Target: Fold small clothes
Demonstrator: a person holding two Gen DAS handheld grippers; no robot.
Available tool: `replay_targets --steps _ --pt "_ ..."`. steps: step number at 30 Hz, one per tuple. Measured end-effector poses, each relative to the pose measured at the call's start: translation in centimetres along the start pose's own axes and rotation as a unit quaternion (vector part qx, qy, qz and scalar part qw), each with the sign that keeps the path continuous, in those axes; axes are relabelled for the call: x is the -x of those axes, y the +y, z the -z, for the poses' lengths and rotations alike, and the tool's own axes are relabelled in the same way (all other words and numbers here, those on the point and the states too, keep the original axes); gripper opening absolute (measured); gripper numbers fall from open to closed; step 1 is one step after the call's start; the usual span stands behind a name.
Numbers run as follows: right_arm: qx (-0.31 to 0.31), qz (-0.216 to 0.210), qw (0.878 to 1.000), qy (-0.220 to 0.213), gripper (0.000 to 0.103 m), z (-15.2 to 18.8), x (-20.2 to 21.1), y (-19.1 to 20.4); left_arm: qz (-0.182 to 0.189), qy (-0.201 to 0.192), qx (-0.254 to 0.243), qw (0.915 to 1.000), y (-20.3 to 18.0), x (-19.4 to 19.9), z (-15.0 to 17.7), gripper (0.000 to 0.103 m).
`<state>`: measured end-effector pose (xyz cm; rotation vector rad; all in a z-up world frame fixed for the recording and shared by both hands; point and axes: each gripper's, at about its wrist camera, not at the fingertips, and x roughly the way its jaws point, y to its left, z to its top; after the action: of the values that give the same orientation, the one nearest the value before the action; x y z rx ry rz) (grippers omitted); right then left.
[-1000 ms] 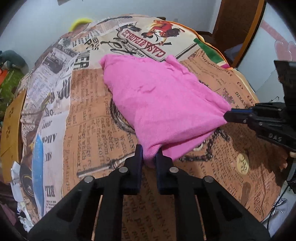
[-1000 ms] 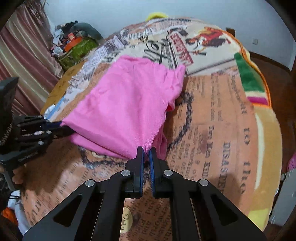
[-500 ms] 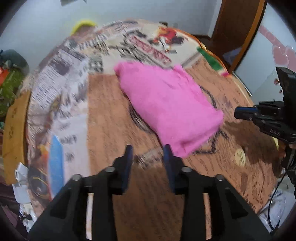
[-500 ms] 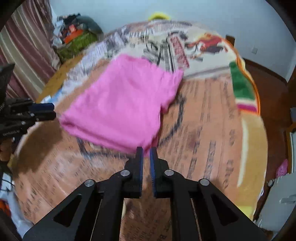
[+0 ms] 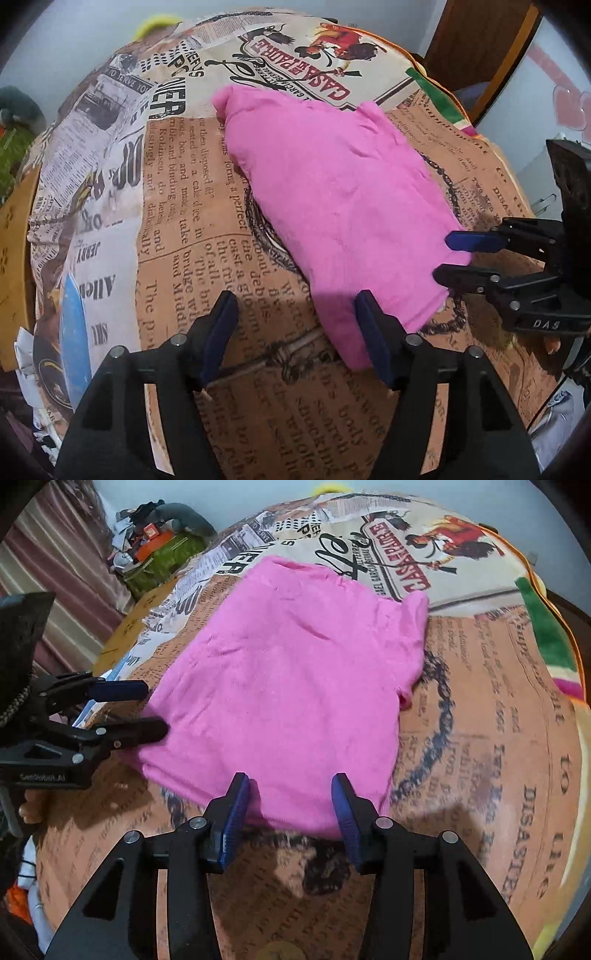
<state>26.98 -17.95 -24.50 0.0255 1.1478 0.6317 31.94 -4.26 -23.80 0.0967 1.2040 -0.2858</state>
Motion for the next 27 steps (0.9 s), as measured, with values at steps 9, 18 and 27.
replay_targets --steps 9,18,27 --pt "0.013 0.015 1.0 -0.019 0.046 -2.0 3.5 -0.4 -0.031 -0.049 -0.007 0.9983 1.8 3.0 -3.4 0.073" --pt "0.013 0.028 0.999 -0.022 0.049 -8.7 -1.6 -1.4 -0.076 -0.054 0.028 0.9952 4.9 -2.8 -12.1 0.081" --pt "0.019 0.026 0.999 0.011 0.05 -8.1 -4.1 -2.5 -0.116 -0.054 0.087 0.988 8.9 -5.3 -13.5 0.081"
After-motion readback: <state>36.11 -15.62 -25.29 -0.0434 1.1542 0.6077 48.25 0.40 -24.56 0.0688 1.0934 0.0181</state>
